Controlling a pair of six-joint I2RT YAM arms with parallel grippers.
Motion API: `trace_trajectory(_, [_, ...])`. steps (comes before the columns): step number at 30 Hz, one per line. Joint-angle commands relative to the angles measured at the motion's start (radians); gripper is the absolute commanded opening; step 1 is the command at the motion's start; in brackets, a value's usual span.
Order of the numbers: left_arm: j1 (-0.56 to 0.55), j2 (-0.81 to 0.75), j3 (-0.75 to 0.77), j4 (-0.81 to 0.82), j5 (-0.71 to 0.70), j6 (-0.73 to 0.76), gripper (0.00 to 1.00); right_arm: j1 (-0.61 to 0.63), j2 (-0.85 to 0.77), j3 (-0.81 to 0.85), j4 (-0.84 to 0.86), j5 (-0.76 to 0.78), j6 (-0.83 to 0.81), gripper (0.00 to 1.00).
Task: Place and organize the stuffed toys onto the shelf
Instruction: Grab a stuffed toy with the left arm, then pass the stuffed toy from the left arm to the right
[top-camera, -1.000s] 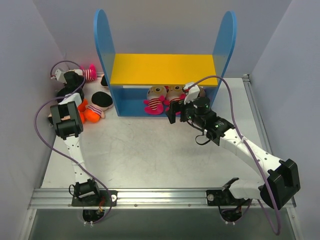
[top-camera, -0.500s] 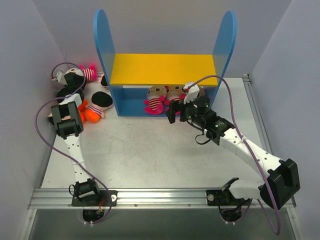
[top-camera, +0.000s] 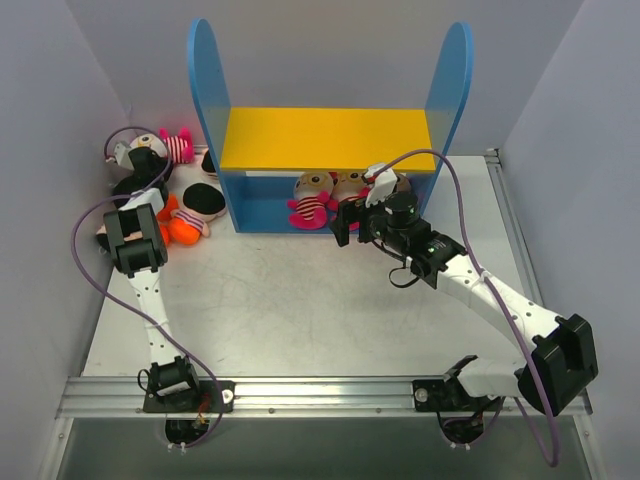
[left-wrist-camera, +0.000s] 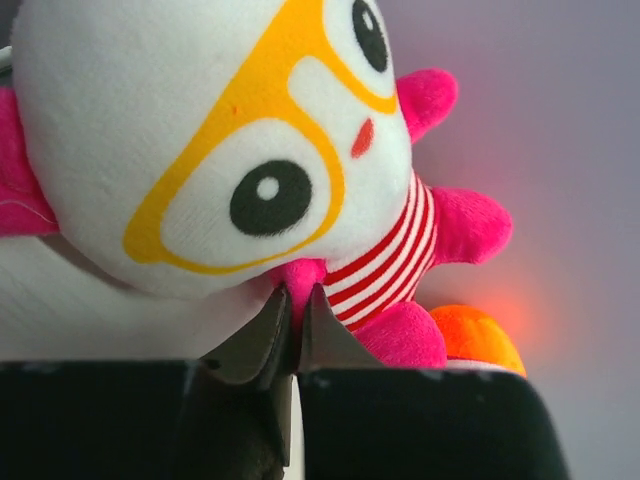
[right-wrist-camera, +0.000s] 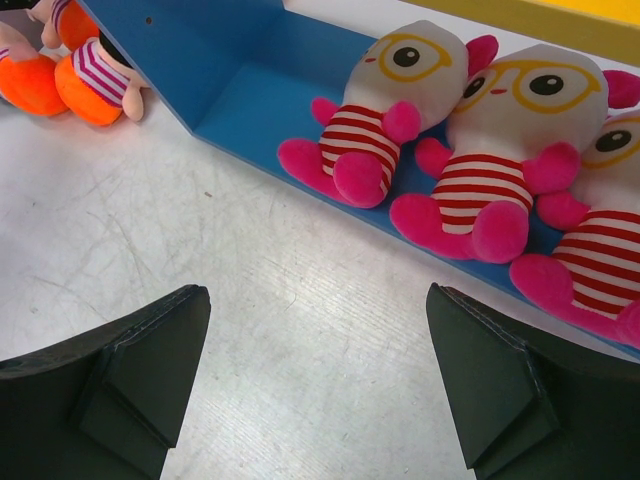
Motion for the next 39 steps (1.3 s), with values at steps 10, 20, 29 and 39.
trace_trajectory(10, [0.007,-0.258,-0.162,0.109,0.044,0.152,0.02,-0.003,-0.1,0.014,0.015,-0.004,0.019,0.93])
trace_trajectory(20, [0.002,-0.66,-0.336,-0.097,0.018,0.428,0.03,0.002,-0.273,-0.03,-0.068,0.008,0.028,0.93])
trace_trajectory(29, [-0.01,-1.081,-0.52,-0.521,0.036,0.528,0.02,0.003,-0.345,-0.032,-0.143,-0.042,0.067,0.93])
trace_trajectory(39, [-0.175,-1.559,-0.859,-0.817,0.154,0.548,0.03,0.046,-0.324,-0.105,-0.108,-0.199,0.176,0.91])
